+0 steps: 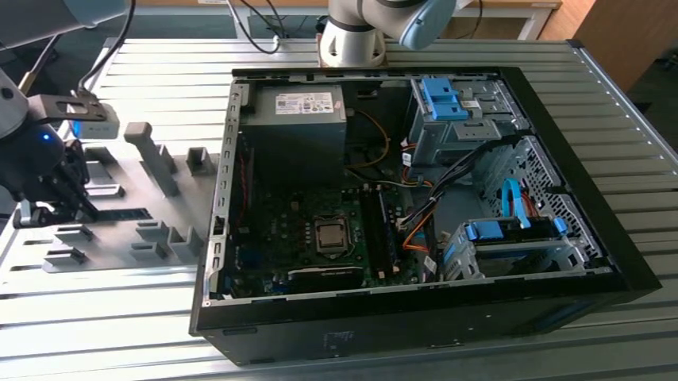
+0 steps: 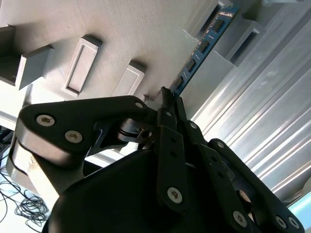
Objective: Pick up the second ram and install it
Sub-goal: 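Pick up the second ram and move it above second insertion slot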
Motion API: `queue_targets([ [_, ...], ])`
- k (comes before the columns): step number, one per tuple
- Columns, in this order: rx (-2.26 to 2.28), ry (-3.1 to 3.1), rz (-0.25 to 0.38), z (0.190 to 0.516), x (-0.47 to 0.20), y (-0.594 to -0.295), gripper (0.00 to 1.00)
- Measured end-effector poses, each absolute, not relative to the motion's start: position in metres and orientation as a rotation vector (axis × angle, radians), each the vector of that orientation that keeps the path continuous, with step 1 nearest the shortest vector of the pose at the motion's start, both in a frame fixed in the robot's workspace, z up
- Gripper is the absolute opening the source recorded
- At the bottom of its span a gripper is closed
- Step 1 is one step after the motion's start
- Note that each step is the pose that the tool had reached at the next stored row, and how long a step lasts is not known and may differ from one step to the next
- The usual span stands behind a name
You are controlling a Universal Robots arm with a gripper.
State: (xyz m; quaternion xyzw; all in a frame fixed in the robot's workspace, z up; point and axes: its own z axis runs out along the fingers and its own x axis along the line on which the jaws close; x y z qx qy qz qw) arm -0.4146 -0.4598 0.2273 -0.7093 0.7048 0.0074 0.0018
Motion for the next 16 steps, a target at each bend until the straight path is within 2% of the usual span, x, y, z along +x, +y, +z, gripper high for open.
queue_targets([
  [16, -2.226, 2.212, 0.023, 0.2347, -0.4146, -0.4598, 0.14],
])
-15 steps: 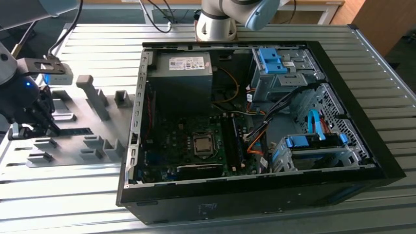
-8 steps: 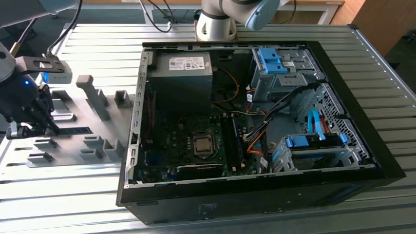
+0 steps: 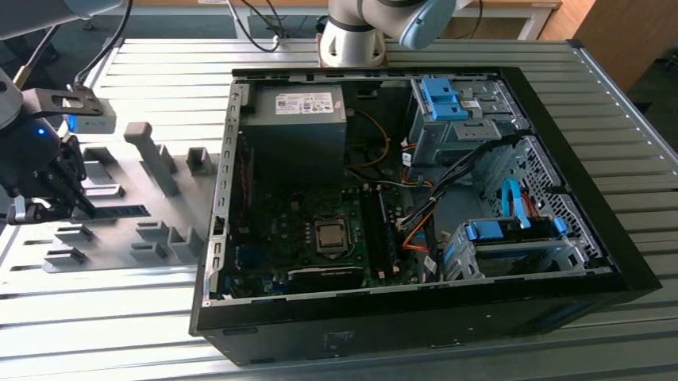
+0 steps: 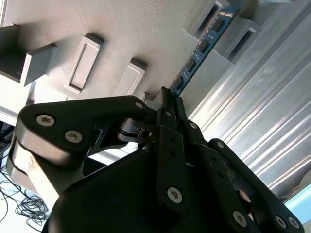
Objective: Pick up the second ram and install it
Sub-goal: 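Pick up the second ram and move it above second insertion slot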
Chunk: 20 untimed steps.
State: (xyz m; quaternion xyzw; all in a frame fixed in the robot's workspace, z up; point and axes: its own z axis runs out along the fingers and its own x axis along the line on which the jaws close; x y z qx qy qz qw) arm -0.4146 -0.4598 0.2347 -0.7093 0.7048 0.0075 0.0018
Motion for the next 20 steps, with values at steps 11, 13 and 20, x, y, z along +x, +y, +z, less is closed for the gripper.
queue_targets([
  [11, -2.226, 2.212, 0.023, 0.2396, -0.4146, -0.4598, 0.14],
  [13, -2.226, 2.212, 0.023, 0.2405, -0.4146, -0.4598, 0.14],
  [20, -2.226, 2.212, 0.023, 0.2434, -0.4146, -0.4598, 0.14],
])
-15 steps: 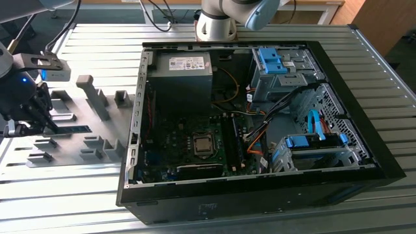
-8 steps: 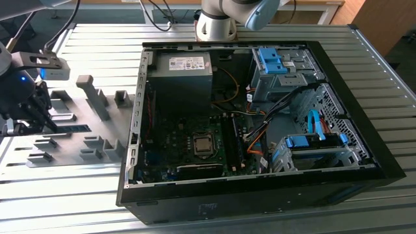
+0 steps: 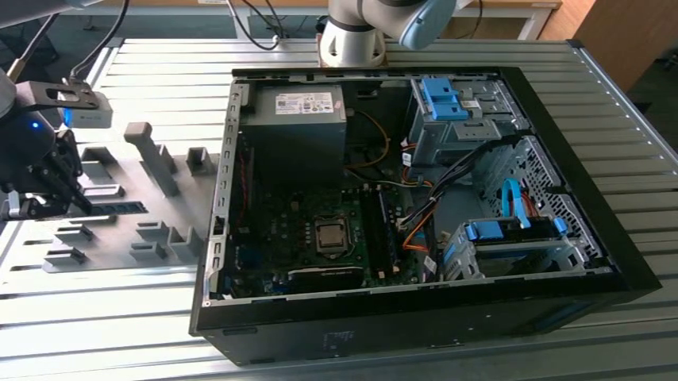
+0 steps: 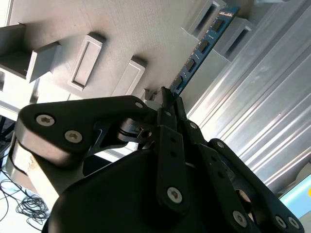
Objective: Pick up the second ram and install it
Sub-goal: 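Pick up the second ram and move it above second insertion slot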
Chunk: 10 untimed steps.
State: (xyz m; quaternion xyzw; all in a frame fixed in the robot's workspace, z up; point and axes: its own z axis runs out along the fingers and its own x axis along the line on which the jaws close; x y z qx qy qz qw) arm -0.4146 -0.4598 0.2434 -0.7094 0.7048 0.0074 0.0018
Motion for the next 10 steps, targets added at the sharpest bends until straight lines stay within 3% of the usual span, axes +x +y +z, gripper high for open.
queue_targets([
  [10, -2.226, 2.212, 0.023, 0.2479, -0.4147, -0.4598, 0.14],
])
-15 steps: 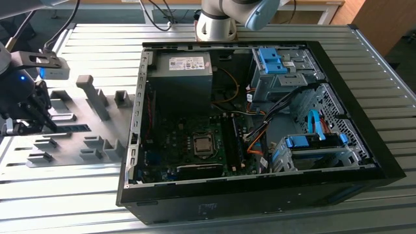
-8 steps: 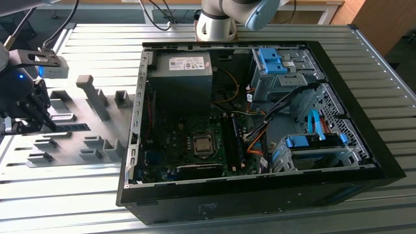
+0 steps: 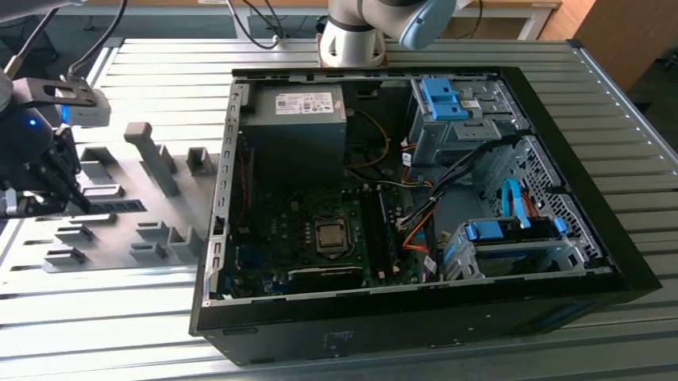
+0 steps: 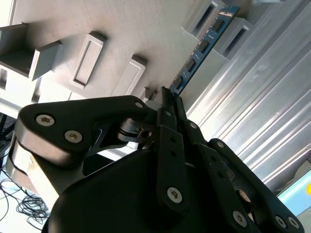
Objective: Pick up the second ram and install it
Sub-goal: 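Pick up the second ram and move it above second insertion slot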
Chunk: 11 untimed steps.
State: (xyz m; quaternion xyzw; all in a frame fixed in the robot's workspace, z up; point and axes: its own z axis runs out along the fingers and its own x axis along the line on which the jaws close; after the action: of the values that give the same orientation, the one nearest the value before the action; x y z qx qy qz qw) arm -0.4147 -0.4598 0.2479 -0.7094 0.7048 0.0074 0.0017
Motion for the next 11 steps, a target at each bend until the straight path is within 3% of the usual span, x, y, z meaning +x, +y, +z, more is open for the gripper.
queue_targets([
  [11, -2.226, 2.212, 0.023, 0.2532, -0.4147, -0.4598, 0.14],
])
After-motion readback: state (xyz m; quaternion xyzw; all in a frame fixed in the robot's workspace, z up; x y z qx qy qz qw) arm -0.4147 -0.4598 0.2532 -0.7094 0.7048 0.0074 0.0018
